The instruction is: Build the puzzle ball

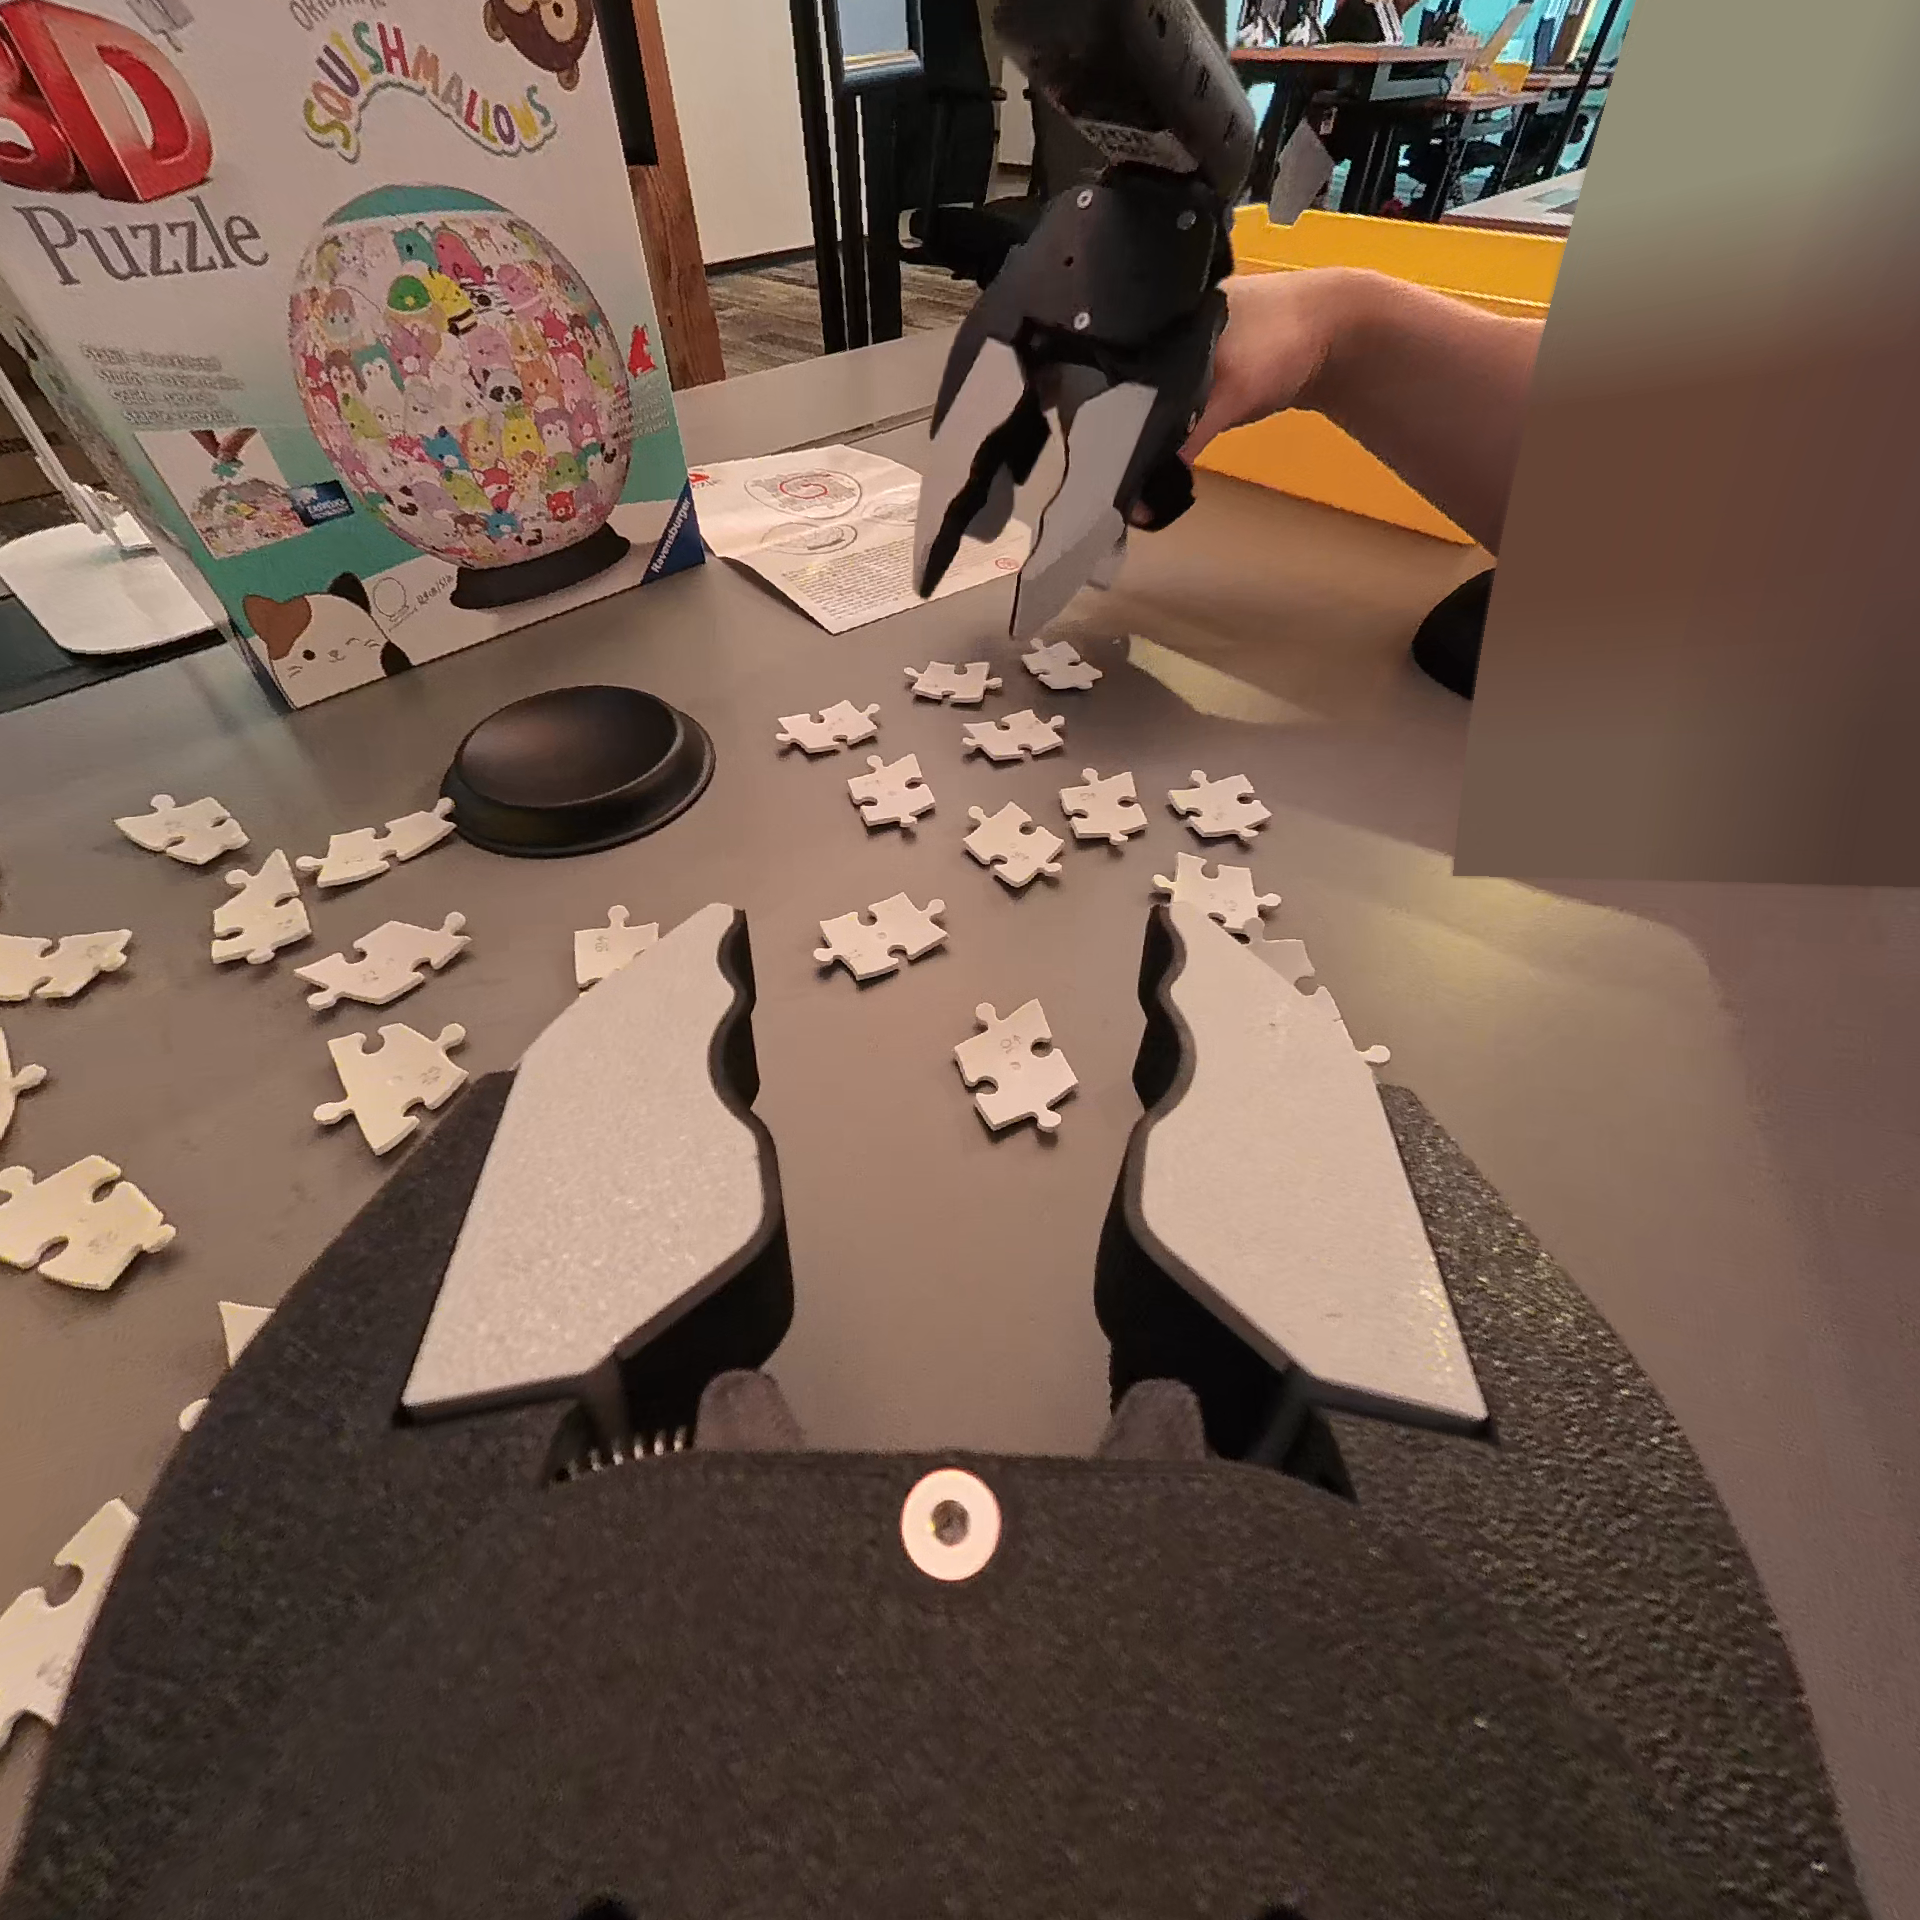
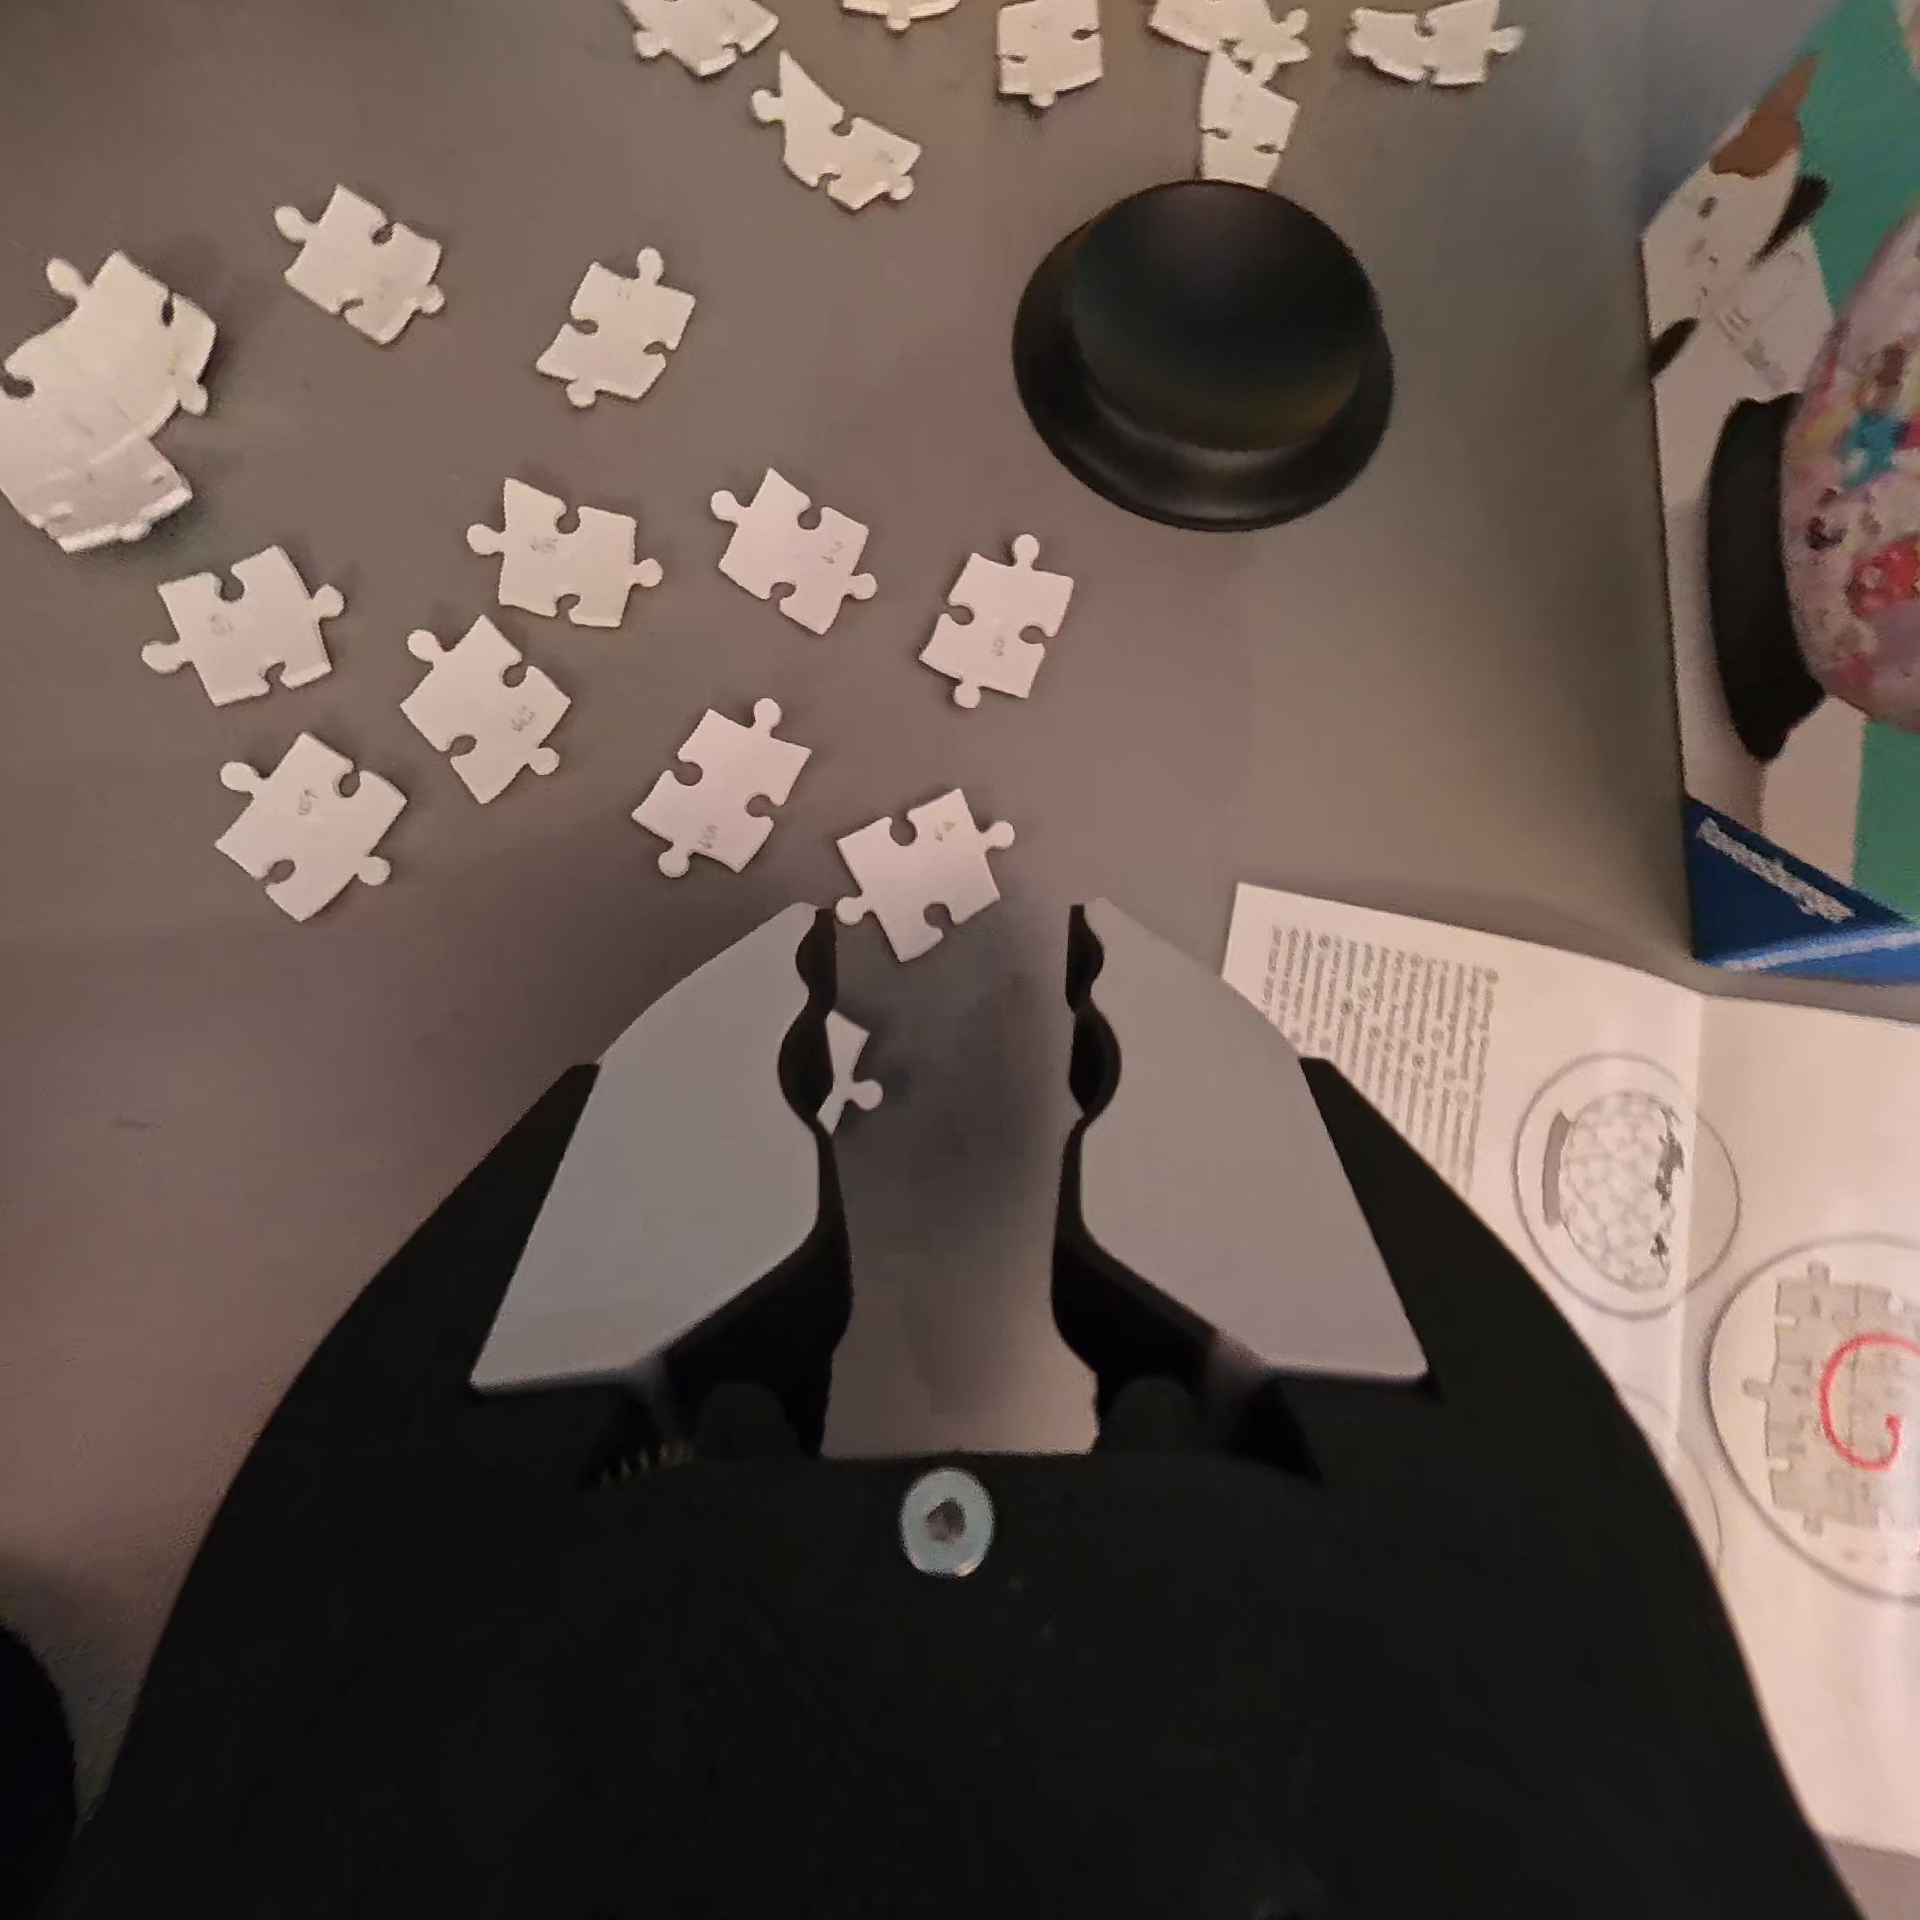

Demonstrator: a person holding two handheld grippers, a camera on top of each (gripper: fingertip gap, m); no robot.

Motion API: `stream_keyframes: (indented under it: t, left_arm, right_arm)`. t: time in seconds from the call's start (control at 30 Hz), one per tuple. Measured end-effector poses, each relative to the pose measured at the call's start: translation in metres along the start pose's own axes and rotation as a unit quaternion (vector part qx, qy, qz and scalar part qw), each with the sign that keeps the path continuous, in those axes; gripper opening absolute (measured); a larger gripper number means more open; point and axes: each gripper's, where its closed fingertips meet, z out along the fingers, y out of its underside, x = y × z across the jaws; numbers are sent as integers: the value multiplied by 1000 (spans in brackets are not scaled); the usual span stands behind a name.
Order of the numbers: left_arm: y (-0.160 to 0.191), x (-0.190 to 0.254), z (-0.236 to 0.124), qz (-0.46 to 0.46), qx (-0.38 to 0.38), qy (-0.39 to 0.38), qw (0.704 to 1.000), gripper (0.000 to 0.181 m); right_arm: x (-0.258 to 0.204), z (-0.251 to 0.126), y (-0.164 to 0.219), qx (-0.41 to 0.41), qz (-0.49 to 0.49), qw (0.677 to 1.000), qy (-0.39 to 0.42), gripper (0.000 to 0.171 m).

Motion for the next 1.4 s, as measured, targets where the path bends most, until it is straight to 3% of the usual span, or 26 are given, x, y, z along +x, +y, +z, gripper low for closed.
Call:
stream_keyframes:
  t: [0.3,0.67,1.4]
  left_arm:
    - [0,0,1,0,-1,1,1000,71]
    - [1,3,2,4,-3,6,1000,71]
    - [0,1,0,-3,0,7,1000,72]
  right_arm:
    - [-7,20,5,-69,-47,996,-43,45]
    - [1,12,11,-74,-44,995,-46,31]
    - [-7,19,4,-72,-26,995,-63,26]
